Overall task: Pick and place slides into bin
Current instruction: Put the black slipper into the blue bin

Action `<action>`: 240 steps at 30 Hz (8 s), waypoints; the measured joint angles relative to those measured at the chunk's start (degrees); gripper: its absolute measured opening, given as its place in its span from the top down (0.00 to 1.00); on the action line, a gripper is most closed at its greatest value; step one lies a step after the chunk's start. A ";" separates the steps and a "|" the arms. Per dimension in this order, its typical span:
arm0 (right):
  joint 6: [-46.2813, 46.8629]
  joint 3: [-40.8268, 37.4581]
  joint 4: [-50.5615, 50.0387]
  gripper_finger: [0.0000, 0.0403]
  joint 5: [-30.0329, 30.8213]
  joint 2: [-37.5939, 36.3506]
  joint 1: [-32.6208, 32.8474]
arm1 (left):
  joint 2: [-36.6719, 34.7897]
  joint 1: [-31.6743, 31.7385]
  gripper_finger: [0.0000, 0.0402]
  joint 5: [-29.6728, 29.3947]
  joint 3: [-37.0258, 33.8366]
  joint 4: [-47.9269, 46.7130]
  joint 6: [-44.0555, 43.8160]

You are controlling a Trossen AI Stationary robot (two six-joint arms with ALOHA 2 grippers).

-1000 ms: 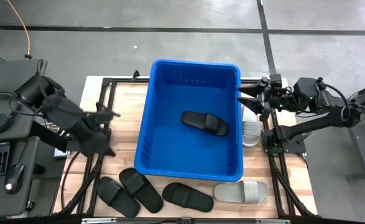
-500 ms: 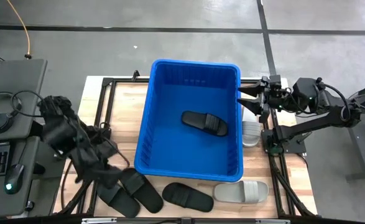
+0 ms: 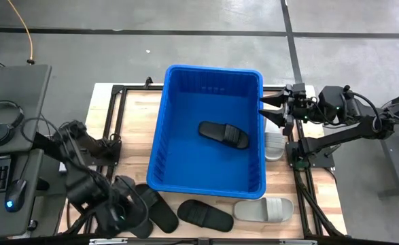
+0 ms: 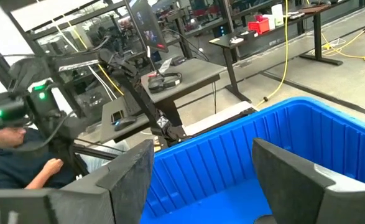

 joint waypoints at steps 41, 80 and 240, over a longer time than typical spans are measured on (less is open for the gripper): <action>3.73 0.00 -2.84 0.35 2.99 1.37 -0.02 | 14.31 -7.29 0.47 3.22 -7.00 4.05 -2.40; 8.14 0.00 -4.03 0.35 -0.87 4.94 -0.02 | 23.31 -5.27 0.62 13.72 -15.76 4.13 10.38; -7.37 45.66 8.39 0.35 -48.92 37.18 -26.24 | -9.12 86.00 1.00 58.25 24.74 41.10 113.59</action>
